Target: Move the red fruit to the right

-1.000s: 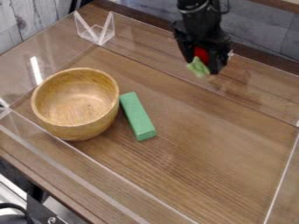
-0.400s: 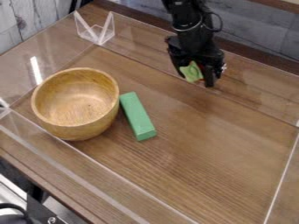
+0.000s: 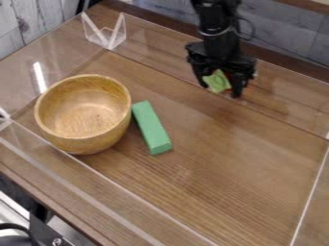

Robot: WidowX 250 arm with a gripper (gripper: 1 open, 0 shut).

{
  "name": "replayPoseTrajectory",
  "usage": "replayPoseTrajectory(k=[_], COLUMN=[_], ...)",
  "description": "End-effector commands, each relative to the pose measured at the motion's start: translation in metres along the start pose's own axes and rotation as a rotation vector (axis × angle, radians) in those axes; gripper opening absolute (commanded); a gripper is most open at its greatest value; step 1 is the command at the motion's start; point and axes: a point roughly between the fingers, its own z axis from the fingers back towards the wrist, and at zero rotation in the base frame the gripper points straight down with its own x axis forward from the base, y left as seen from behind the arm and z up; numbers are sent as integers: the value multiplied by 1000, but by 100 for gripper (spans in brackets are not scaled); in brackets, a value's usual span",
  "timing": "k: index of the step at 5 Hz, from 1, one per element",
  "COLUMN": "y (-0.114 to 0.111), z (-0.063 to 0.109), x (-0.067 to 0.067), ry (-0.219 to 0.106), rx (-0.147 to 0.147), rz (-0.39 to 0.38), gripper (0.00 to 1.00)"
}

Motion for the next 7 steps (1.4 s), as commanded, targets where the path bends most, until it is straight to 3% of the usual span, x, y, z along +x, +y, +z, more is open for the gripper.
replayPoseTrajectory(k=[1, 3, 4, 6, 7], y=[-5, 11, 18, 26, 18], z=[39, 47, 45, 39, 24], x=[22, 23, 17, 15, 9], ry=[-118, -150, -166, -150, -141], rx=[13, 44, 63, 42, 49], rz=[38, 173, 240, 161, 168], gripper=[100, 100, 0, 0, 0])
